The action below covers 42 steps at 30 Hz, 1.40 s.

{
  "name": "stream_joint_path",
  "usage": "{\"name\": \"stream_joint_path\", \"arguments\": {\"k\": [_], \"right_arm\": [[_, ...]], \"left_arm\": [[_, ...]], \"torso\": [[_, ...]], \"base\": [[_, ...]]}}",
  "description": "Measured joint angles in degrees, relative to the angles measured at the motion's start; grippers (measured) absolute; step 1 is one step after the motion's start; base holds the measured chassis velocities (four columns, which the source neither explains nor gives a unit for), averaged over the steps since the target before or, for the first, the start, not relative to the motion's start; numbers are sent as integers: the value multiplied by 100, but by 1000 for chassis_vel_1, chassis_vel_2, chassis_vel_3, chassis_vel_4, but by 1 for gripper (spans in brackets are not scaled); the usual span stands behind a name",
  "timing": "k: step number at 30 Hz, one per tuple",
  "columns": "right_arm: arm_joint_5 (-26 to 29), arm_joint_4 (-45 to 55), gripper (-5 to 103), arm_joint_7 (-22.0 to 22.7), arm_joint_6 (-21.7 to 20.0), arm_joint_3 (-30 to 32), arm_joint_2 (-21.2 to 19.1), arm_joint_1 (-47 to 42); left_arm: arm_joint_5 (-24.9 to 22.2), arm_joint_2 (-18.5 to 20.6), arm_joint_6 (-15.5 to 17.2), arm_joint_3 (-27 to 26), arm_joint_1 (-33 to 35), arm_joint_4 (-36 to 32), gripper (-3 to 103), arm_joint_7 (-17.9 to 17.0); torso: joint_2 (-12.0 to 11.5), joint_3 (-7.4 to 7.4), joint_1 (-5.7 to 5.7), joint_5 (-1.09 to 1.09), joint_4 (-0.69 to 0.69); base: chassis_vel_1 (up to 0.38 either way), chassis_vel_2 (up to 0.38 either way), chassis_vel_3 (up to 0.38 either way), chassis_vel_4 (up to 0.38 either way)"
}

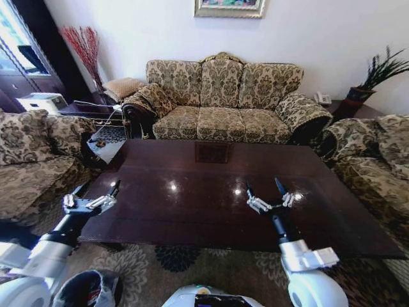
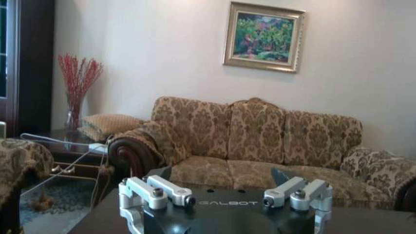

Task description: Move to the front of the table and place the trash on the table into the trash bin.

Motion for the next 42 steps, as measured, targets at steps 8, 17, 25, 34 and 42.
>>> {"name": "stream_joint_path", "arguments": {"k": [8,17,25,34,42], "right_arm": [[-3,2,100,5,5,-1,2,1],[6,4,100,9,5,1,2,9],[16,5,100,10,5,2,0,14],[23,5,100,10,4,4,-2,18],[26,5,100,10,2,7,-4,18]], "left_arm": [[-2,-7,-2,2,-10,34,100,-8],[-14,-9,-2,0,-13,52,100,-25],[-21,-11,-2,-4,-15,60,100,-35],[-28,-12,-2,-5,-16,64,100,-41],[-30,-13,-2,-6,-16,66,100,-41]], "torso": [[0,0,0,0,1],[0,0,0,0,1],[0,0,0,-1,1],[0,1,2,0,2],[0,0,-2,0,1]], "base": [[0,0,0,0],[0,0,0,0],[-10,-18,12,10],[-96,-219,110,224],[14,-320,-35,309]]}}
